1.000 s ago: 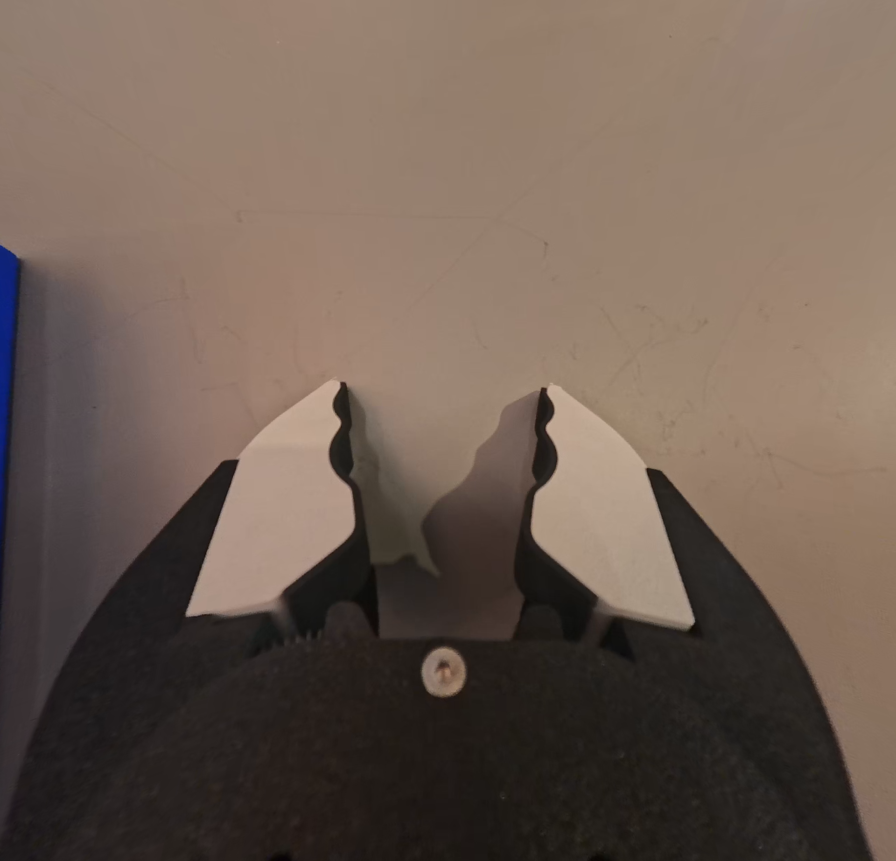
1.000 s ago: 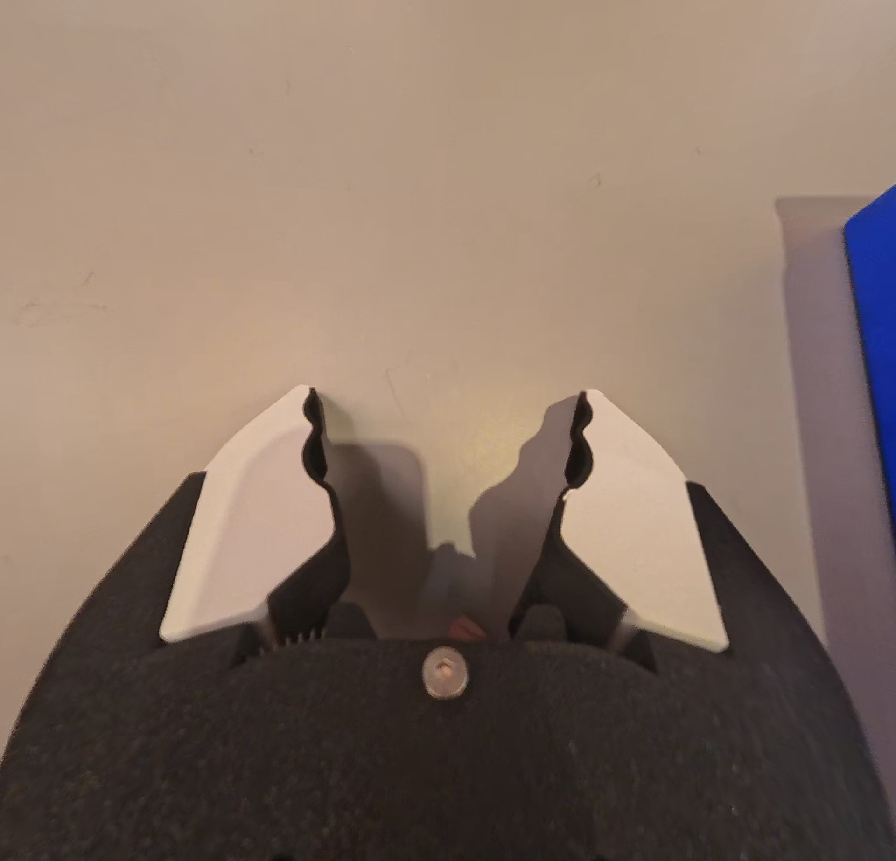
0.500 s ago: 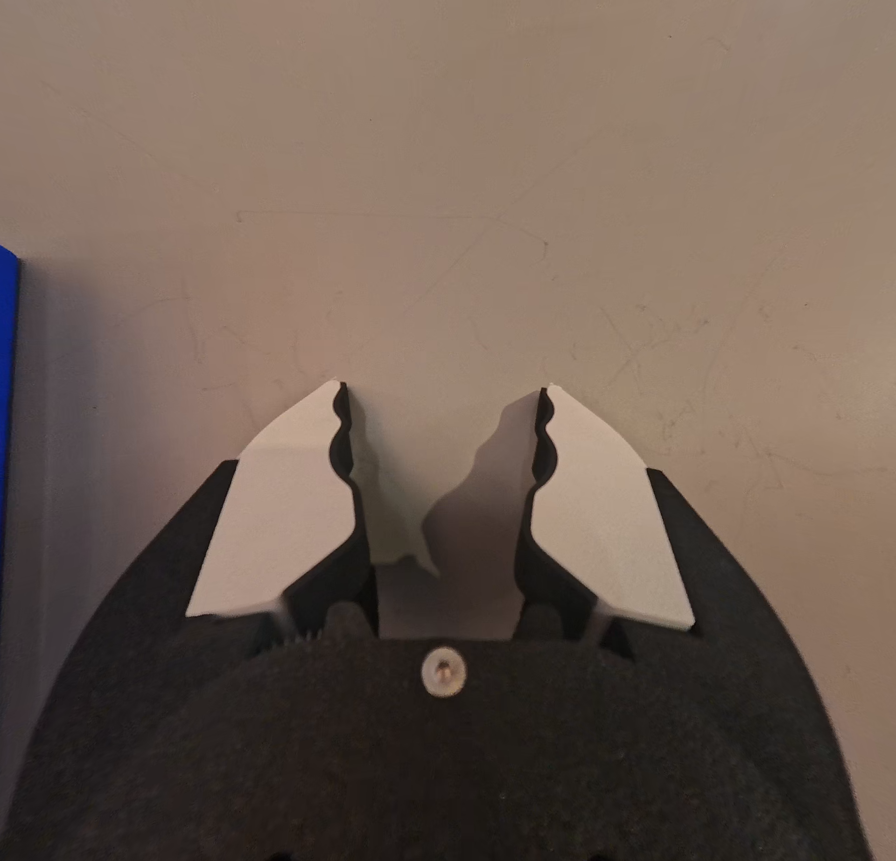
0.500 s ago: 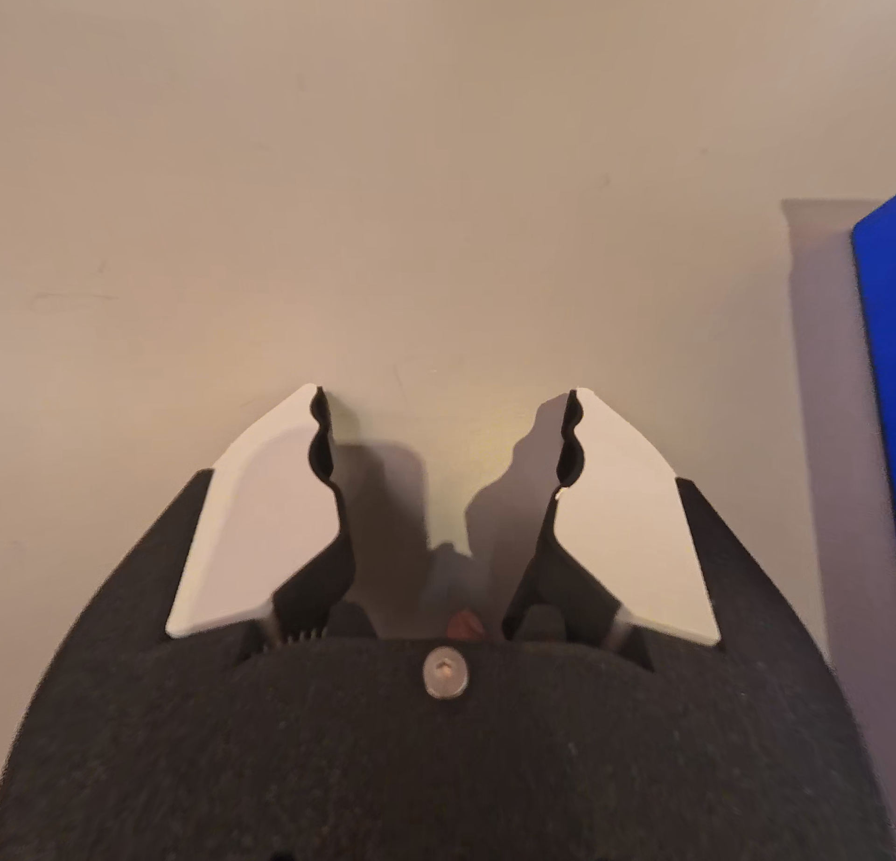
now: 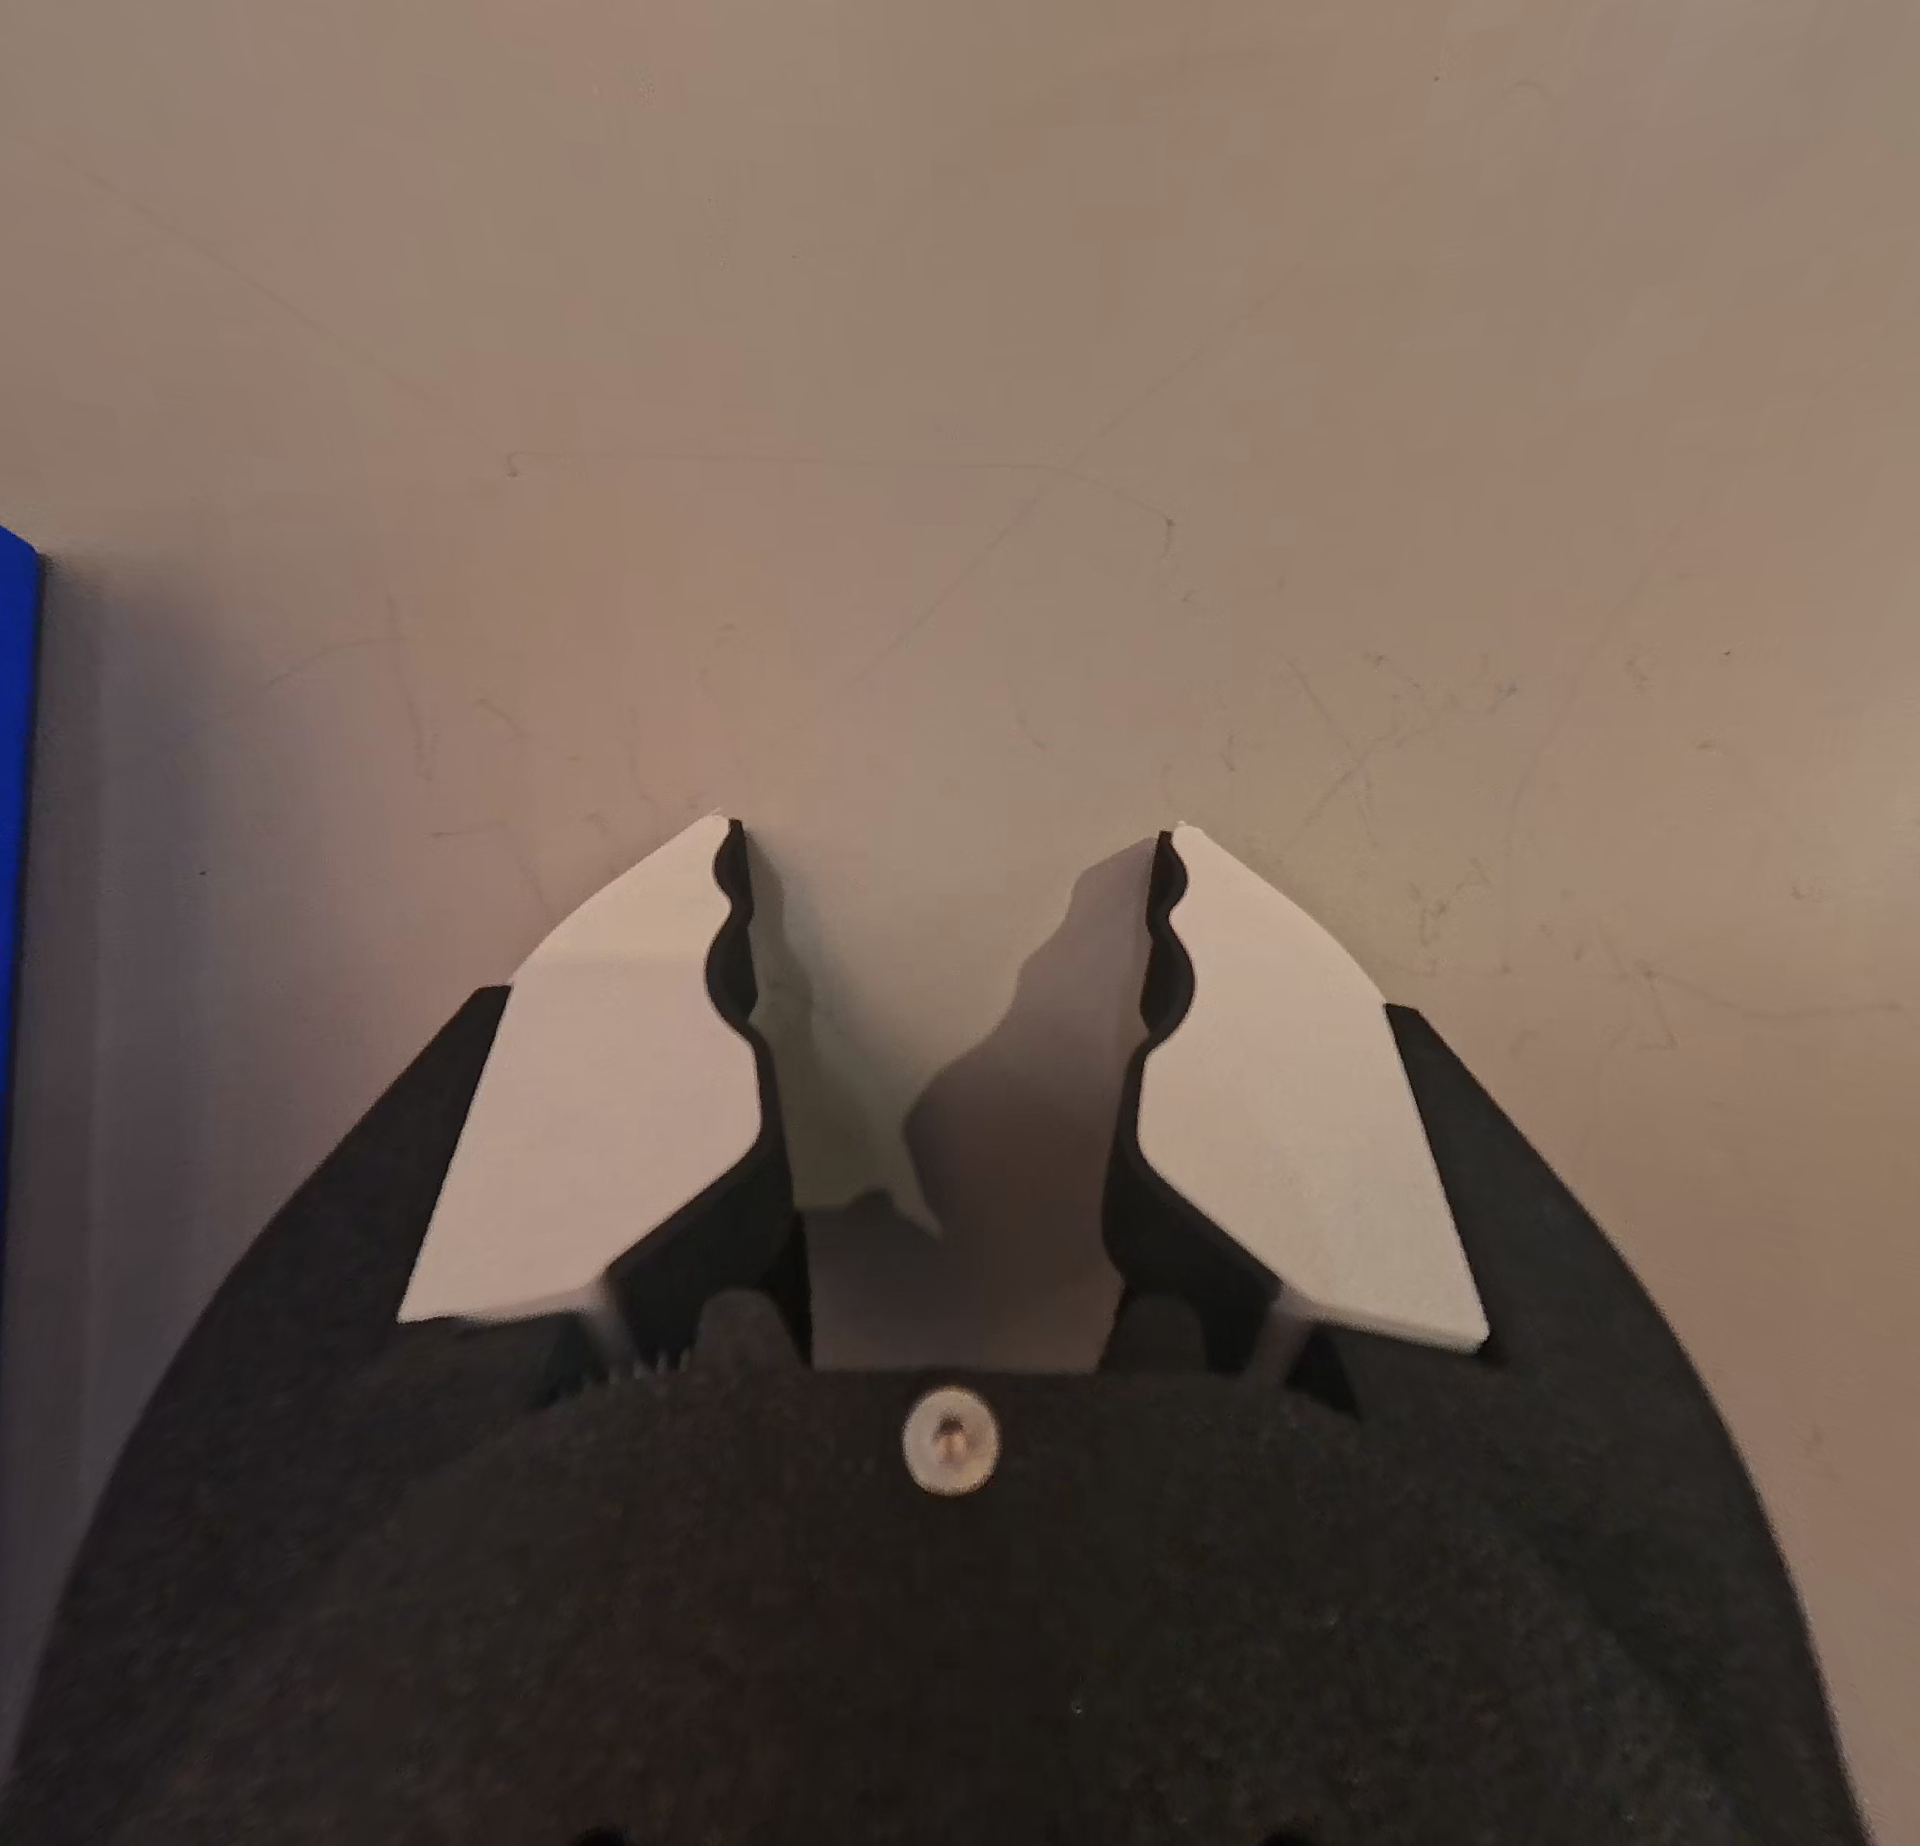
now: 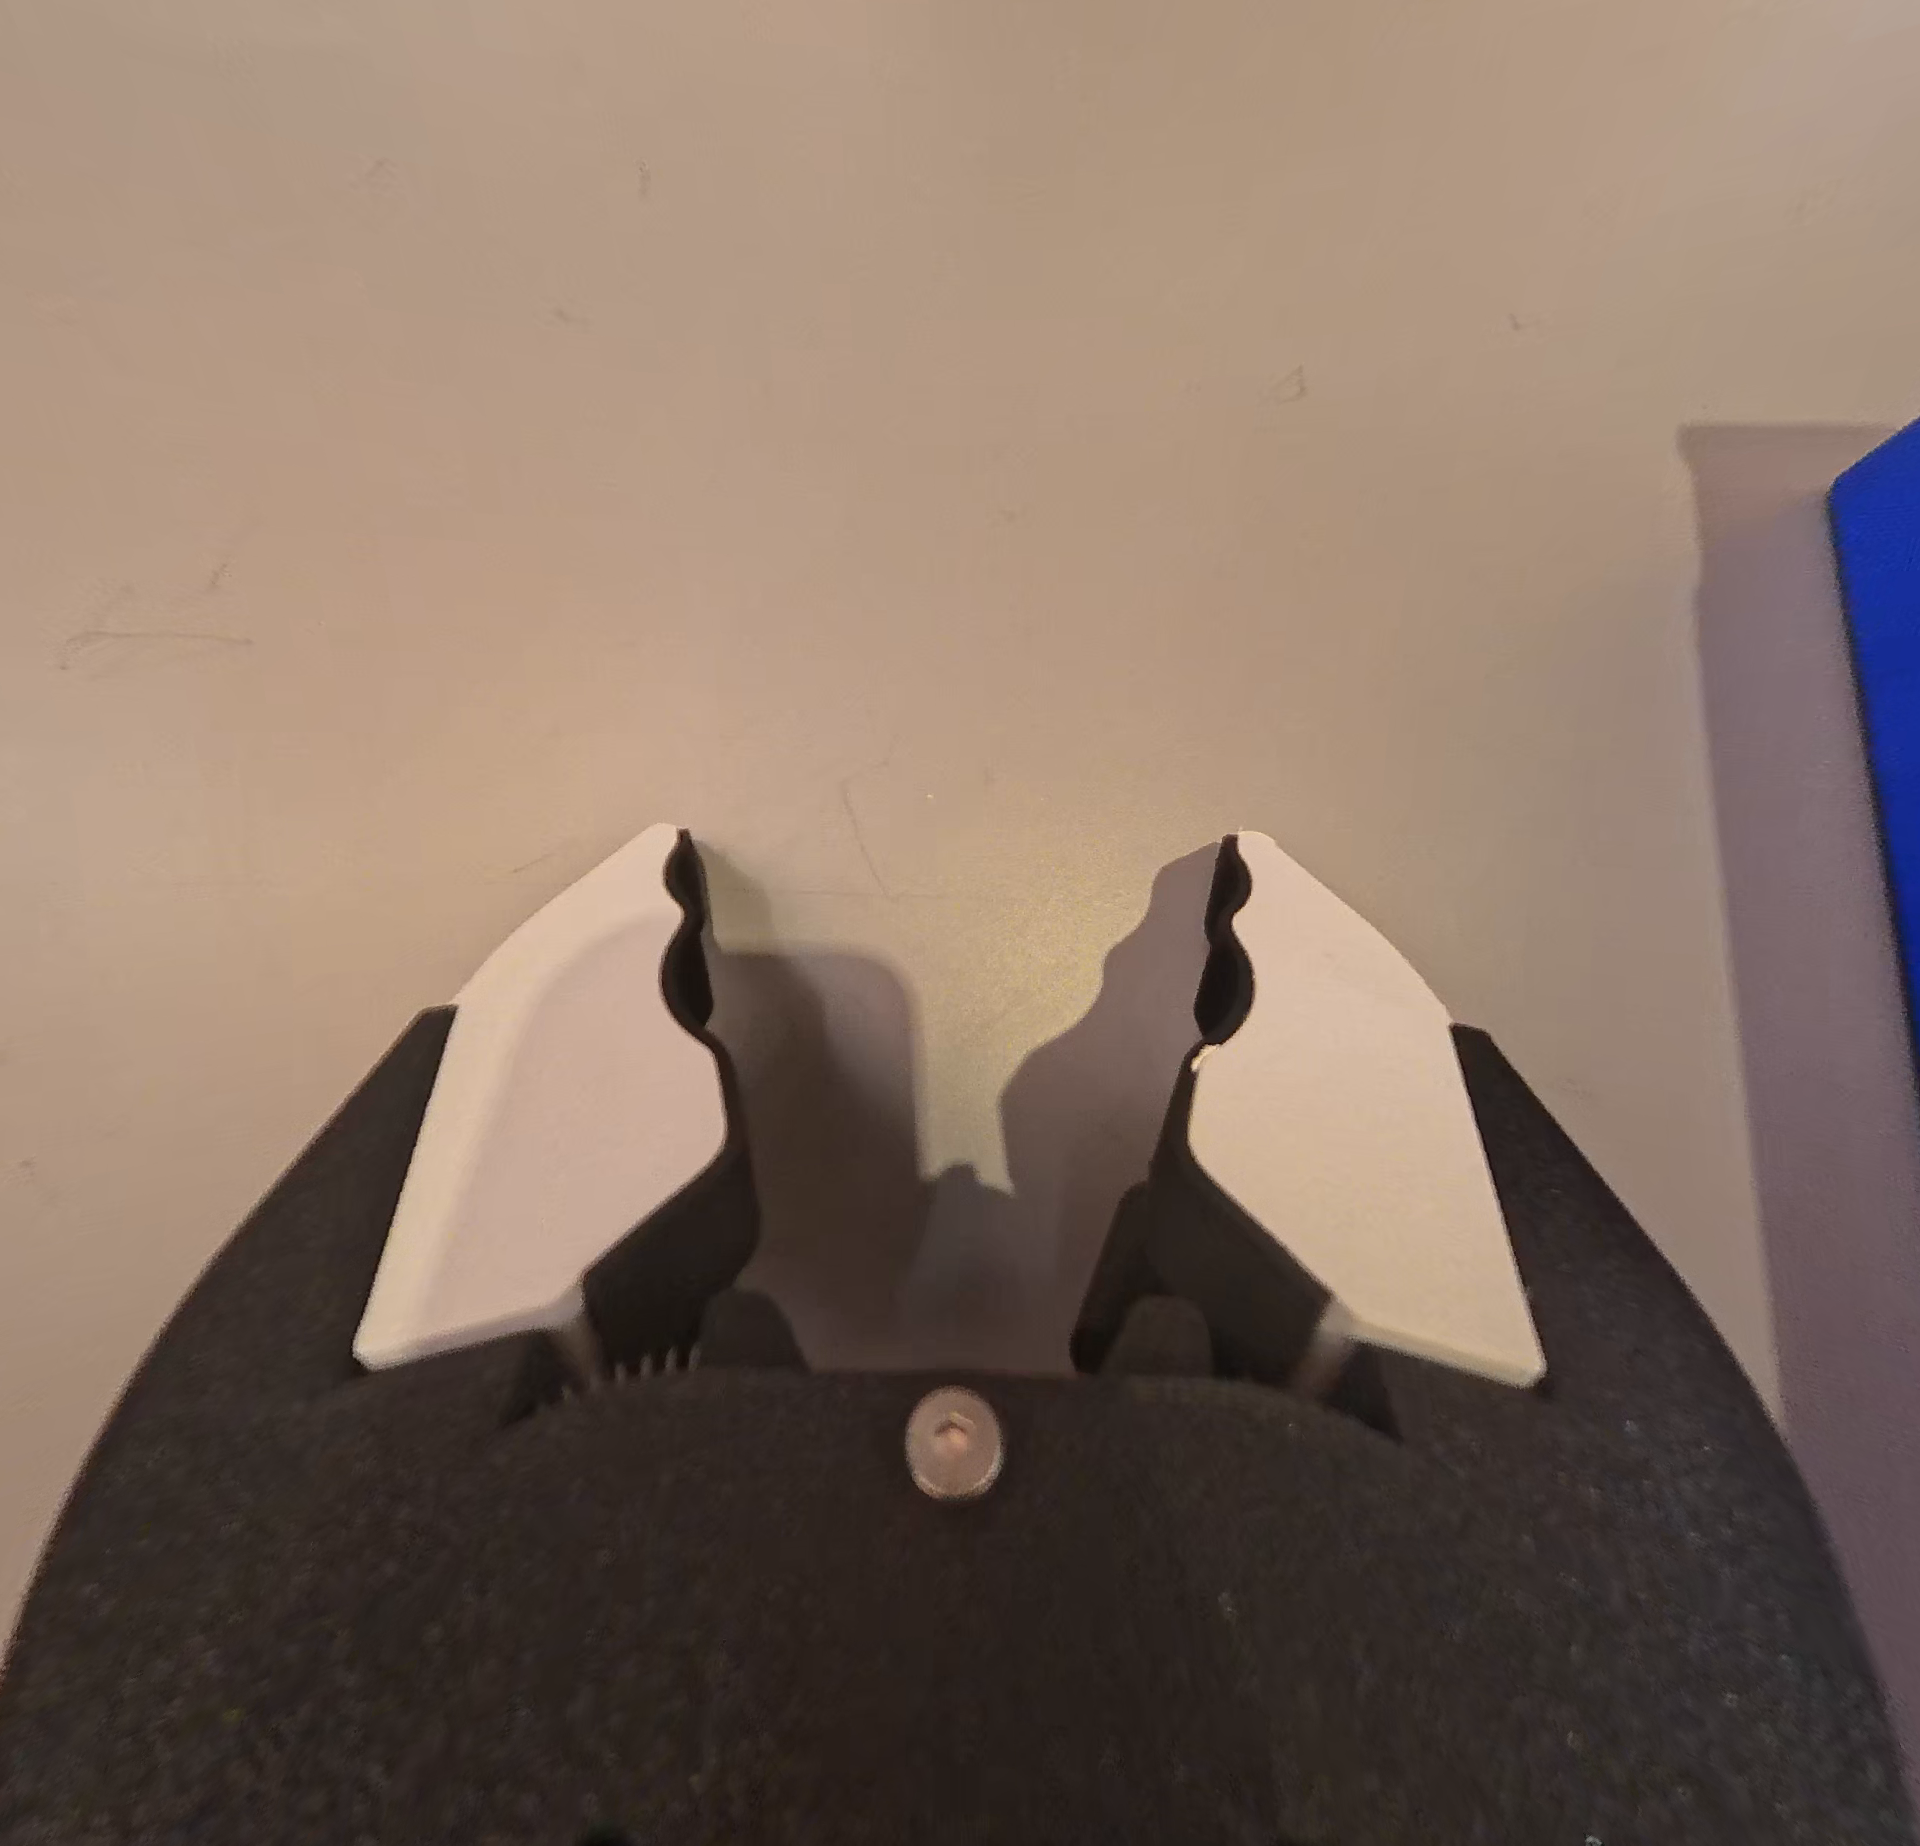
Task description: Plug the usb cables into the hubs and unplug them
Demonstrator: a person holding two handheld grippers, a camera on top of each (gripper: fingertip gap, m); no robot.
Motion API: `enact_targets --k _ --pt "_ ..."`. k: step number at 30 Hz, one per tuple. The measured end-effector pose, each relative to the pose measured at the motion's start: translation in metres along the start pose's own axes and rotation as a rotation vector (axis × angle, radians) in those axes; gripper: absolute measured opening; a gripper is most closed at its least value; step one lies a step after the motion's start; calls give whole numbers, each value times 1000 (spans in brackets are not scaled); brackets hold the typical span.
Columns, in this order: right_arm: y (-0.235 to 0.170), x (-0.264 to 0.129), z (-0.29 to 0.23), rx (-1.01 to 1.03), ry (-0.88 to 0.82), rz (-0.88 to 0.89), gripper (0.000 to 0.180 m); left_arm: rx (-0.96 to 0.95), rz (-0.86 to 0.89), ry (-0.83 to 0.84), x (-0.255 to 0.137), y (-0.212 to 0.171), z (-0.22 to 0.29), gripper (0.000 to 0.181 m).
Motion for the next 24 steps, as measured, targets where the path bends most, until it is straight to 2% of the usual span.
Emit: enact_targets --k 24 --pt "0 -1 -2 3 -4 -1 92 0 0 0 0 0 1 73"
Point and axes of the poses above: each gripper's, where its closed fingertips meet, x out along the fingers, y out of its top, z = x × y across the jaws, the point moved 4 cm from there along -x, back along the fingers, and after that the axes turned 6 degrees about z, right-handed, at the moved point
